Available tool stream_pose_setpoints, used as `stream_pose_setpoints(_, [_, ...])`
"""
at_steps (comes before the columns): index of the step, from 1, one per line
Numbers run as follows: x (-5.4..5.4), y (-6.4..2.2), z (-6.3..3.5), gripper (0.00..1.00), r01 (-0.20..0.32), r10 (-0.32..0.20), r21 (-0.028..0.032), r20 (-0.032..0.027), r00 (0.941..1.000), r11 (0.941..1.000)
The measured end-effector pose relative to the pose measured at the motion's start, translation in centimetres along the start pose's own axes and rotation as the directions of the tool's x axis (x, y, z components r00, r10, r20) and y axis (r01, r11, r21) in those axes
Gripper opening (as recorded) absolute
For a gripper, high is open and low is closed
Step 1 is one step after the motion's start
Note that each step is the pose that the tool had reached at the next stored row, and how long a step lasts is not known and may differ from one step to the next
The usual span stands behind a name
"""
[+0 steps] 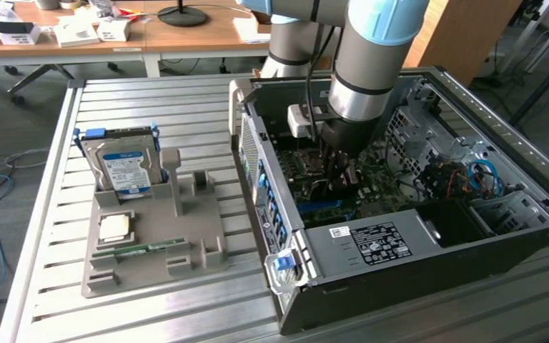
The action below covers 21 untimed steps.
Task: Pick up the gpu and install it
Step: 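Insert the gpu into the slot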
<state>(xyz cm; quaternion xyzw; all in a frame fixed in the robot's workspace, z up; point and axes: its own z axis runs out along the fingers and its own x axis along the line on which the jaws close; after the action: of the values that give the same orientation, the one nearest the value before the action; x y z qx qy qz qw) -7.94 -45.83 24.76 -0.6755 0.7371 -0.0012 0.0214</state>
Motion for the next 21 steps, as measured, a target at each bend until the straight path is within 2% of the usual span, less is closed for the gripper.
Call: stream_pose_setpoints(21, [0.04,-0.01,-0.3,0.26,-0.021,0.021,0.0008,-0.0007,0.9998,0.9998])
